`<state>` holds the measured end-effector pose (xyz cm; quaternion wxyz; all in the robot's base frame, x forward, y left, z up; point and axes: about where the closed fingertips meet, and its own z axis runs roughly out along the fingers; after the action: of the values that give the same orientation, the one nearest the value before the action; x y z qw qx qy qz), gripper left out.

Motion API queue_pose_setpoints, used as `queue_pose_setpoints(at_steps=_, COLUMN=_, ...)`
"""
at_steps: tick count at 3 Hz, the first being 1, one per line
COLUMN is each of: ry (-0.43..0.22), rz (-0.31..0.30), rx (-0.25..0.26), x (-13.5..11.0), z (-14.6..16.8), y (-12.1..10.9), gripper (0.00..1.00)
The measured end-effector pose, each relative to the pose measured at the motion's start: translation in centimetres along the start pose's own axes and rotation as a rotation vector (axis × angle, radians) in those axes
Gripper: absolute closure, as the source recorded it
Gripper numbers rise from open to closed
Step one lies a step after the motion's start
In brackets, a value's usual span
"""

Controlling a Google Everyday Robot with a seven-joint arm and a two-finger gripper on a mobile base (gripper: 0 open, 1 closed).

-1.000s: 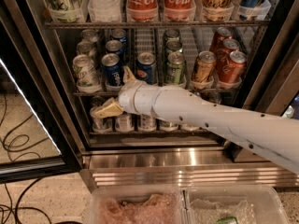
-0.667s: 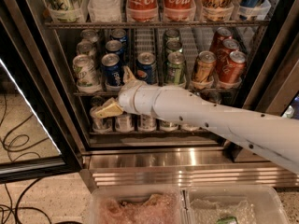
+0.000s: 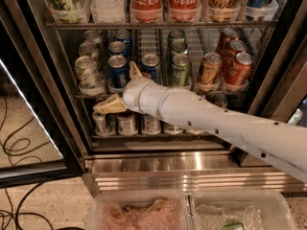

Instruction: Pick pepsi can from middle shelf of fridge

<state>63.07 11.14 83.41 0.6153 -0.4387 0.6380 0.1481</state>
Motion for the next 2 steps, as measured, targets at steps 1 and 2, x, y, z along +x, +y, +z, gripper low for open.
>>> queue_pose_setpoints(at_steps=1, ry=0.000, rz=0.000, rx=0.001, x=0.0, z=0.0, y=0.0, gripper=0.00)
queue_pose_setpoints(at_steps=2, ry=-0.021, rz=0.027, rx=0.055, x=0.1, z=1.1, y=0.6, gripper=0.00)
